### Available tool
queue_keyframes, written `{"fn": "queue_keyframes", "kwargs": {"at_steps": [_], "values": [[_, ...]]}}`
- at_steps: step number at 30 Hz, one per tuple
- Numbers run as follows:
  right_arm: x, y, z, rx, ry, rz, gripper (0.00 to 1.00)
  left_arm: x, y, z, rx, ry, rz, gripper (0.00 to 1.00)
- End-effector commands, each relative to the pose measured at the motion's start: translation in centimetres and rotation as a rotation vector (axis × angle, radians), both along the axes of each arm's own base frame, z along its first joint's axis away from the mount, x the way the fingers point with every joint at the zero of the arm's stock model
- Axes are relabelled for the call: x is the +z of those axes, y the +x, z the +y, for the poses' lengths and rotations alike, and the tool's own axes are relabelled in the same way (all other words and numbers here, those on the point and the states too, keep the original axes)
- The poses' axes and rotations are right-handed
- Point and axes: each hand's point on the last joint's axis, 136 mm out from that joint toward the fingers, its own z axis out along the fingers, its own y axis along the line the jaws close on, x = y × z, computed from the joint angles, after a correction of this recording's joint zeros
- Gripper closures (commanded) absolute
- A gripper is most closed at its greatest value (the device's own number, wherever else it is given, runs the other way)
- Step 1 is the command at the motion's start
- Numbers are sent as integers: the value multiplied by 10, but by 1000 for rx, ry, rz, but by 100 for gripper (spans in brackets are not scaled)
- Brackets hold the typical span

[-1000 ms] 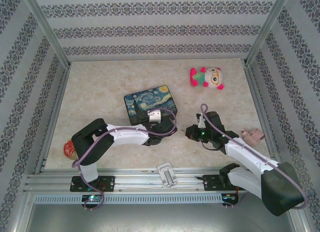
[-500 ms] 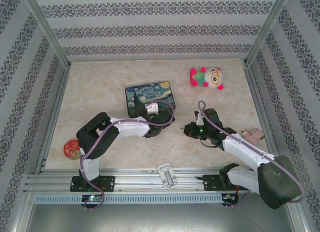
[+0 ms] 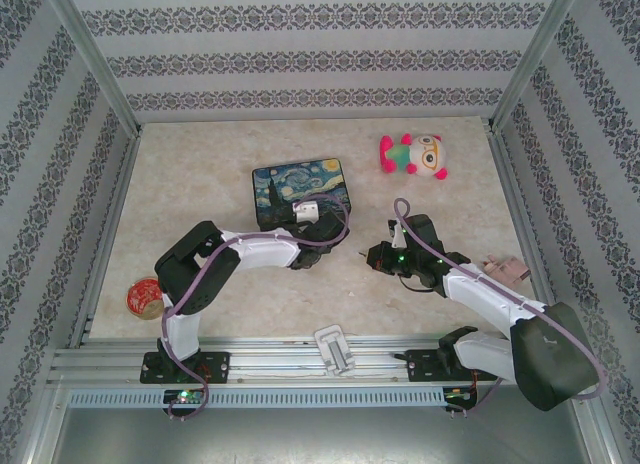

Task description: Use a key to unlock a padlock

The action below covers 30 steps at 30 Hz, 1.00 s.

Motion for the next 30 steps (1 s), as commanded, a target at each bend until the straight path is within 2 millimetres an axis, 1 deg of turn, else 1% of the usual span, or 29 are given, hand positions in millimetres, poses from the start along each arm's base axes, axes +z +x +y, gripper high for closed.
{"fn": "queue_keyframes", "kwargs": {"at_steps": [1,4,11,17,20,22,30], "values": [[11,9,3,5,16,-35,100,-4,-6,8,16,-3,16,40],[12,10,4,3,19,-39,100,-7,-6,9,20,10,21,43],[12,11,5,3,24,-40,100,-8,0,5,27,15,16,43],[12,11,5,4,25,-40,100,-12,3,1,23,8,16,53],[12,11,5,3,25,-40,100,-15,3,2,25,14,23,54],[13,12,5,4,26,-43,100,-16,3,2,27,16,25,57],[12,12,5,3,28,-46,100,-18,7,3,34,21,22,58]]}}
